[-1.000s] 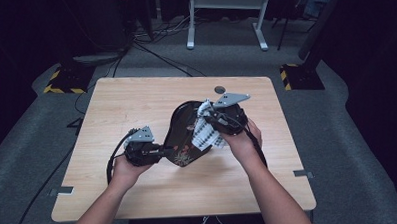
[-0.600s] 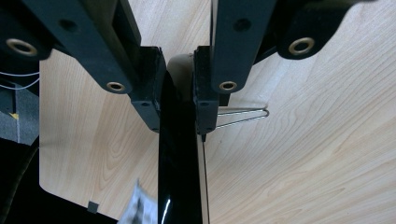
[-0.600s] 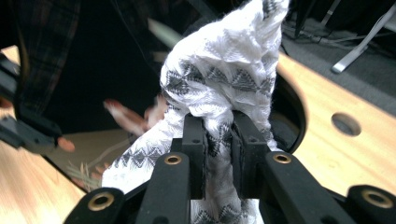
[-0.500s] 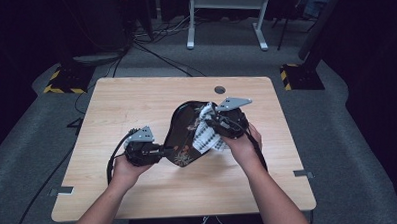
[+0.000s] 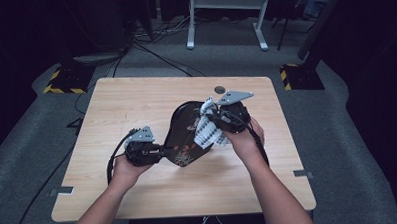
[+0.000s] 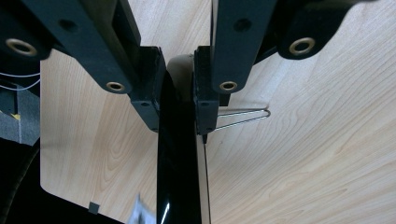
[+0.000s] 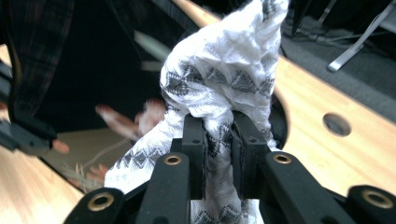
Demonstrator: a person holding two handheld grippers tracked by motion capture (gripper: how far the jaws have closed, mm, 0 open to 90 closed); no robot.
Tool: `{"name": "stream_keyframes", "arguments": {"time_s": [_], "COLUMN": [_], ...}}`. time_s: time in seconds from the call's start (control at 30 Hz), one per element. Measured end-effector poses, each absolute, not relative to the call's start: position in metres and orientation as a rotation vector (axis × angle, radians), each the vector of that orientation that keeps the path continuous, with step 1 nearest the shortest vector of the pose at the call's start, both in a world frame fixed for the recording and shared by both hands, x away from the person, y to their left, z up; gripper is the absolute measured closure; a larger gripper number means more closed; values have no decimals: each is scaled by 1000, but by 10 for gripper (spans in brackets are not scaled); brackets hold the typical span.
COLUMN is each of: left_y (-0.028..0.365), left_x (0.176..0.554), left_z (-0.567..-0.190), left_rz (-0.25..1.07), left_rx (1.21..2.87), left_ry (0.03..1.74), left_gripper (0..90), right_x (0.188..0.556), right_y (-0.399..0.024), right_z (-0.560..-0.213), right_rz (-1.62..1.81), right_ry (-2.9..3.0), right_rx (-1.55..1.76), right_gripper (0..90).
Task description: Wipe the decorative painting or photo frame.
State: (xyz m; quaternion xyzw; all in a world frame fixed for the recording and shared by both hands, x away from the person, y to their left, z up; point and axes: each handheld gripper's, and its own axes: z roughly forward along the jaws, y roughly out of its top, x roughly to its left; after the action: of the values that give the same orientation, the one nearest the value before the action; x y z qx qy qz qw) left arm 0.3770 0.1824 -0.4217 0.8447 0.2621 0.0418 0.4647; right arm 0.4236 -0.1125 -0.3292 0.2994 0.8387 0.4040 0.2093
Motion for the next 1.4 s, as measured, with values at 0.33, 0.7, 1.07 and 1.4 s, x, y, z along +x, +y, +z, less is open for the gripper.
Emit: {"name": "stream_keyframes", "arguments": {"time_s": [0.33, 0.7, 1.07, 1.4], "left_y": [183, 184, 185, 184], "left_x": [377, 379, 378, 378], "left_z": [-422, -422, -422, -422], "left_rz": [94, 89, 86, 88], "left_rx": [2072, 2068, 2067, 2068], "left_ry": [645, 647, 647, 645], "left_gripper": [775, 776, 775, 773], "right_x": [421, 422, 426, 426], "right_y": [-112, -112, -113, -117], "right_z": [-339, -361, -319, -361], "right_rz": [1134, 1077, 1115, 1072], "right_ry": [2335, 2408, 2325, 2388], "right_rx": [838, 860, 825, 885], "right_gripper": [782, 781, 782, 781]}}
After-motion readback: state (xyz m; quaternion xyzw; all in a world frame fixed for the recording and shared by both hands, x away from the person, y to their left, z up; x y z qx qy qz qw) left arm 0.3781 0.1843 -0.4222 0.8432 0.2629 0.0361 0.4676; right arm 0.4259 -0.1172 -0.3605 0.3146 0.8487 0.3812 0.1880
